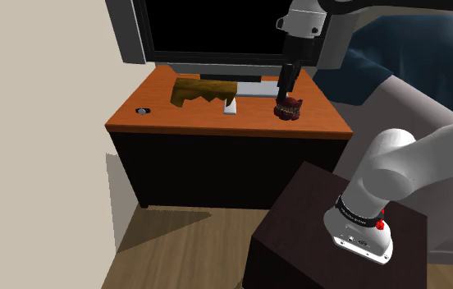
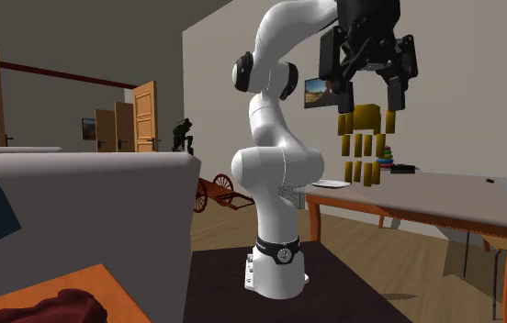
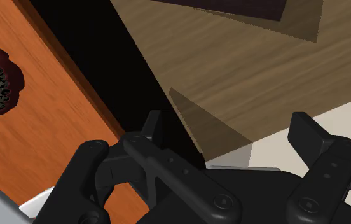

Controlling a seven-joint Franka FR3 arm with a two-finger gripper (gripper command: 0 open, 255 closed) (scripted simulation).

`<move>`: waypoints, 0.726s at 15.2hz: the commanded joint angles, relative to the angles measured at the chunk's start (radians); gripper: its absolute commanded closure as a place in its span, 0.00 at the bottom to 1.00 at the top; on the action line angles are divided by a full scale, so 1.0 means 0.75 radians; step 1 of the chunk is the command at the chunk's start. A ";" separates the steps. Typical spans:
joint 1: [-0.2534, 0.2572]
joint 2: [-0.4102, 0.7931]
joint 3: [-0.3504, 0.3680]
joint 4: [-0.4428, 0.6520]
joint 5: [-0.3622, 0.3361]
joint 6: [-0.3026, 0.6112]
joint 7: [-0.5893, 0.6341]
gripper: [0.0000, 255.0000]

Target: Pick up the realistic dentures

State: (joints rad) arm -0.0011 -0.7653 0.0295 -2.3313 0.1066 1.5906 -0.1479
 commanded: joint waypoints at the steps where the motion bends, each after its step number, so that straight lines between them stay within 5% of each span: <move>1: 0.000 0.000 0.000 0.000 0.000 0.000 0.000 0.00; 11: -0.081 0.343 -0.262 0.123 -0.099 0.092 -0.292 0.00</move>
State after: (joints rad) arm -0.0569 -0.5449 -0.1476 -2.2516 0.0365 1.6456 -0.3429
